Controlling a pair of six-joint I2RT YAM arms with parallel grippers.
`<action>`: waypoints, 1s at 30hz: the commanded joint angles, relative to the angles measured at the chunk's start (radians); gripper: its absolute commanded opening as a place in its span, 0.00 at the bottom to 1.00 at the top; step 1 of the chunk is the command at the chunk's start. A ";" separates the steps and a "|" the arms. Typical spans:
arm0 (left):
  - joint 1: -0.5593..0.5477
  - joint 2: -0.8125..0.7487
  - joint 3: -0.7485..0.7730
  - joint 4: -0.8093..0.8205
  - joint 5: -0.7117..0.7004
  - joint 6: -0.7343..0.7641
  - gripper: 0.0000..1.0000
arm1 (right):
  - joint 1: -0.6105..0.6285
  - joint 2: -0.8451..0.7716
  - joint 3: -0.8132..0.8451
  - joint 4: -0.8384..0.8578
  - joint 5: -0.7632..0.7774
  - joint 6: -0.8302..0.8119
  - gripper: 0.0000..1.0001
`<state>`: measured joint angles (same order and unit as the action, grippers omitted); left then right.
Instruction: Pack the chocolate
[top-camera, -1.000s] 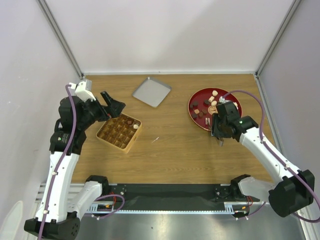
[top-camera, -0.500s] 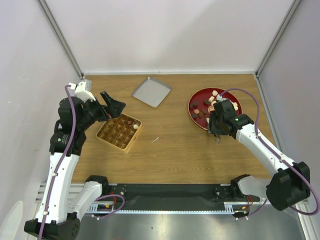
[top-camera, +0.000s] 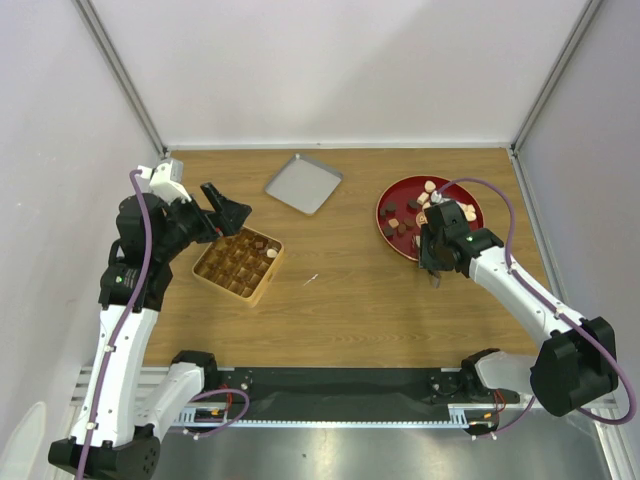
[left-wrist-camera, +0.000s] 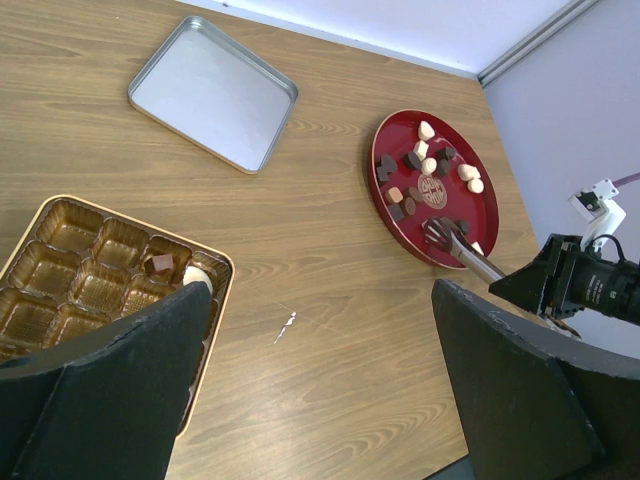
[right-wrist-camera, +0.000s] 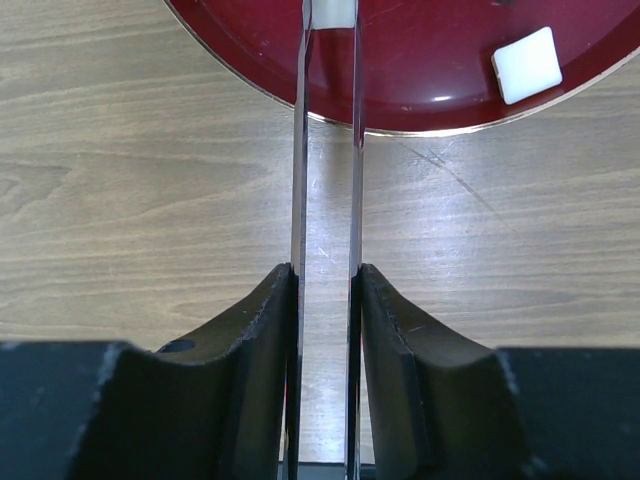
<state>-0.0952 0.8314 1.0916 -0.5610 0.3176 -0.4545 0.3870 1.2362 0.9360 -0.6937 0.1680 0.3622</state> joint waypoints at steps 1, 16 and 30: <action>-0.003 0.000 0.010 0.033 0.000 -0.006 1.00 | 0.003 -0.003 0.021 0.023 0.013 -0.016 0.32; -0.001 0.000 0.059 -0.011 -0.043 -0.023 1.00 | 0.289 0.060 0.336 0.037 0.007 -0.008 0.31; -0.001 -0.109 0.169 -0.066 -0.130 0.004 1.00 | 0.621 0.420 0.475 0.563 0.022 -0.074 0.30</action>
<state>-0.0952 0.7437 1.2324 -0.6163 0.2291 -0.4622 0.9726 1.6199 1.3266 -0.3367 0.1719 0.3386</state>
